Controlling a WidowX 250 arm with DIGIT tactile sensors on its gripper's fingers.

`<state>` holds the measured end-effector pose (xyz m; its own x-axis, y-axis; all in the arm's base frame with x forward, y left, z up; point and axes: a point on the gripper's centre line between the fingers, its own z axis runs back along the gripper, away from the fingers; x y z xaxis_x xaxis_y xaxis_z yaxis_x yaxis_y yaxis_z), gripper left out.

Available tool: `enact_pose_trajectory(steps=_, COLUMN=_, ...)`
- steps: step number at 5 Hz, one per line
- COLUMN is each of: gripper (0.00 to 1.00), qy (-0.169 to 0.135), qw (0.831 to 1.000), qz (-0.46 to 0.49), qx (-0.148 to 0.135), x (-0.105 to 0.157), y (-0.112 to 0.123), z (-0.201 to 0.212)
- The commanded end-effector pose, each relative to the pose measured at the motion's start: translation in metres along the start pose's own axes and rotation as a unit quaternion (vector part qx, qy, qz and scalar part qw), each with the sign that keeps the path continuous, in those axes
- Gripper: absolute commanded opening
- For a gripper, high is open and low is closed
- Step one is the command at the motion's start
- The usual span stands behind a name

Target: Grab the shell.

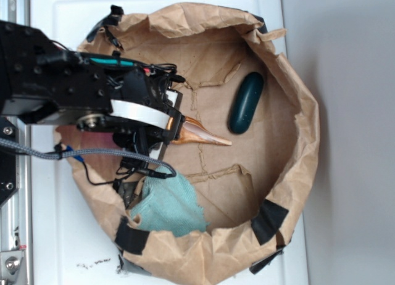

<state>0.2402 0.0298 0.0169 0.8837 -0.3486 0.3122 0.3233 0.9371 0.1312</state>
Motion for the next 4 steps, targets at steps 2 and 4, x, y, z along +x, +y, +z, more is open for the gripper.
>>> enact_pose_trajectory(steps=2, gripper=0.0, qy=-0.022, qw=0.995, qz=0.046, qx=-0.084, x=0.031, y=0.024, z=0.113)
enact_pose_trajectory(steps=4, gripper=0.0, qy=-0.03, qw=0.995, qz=0.05, qx=-0.081, x=0.037, y=0.022, z=0.113)
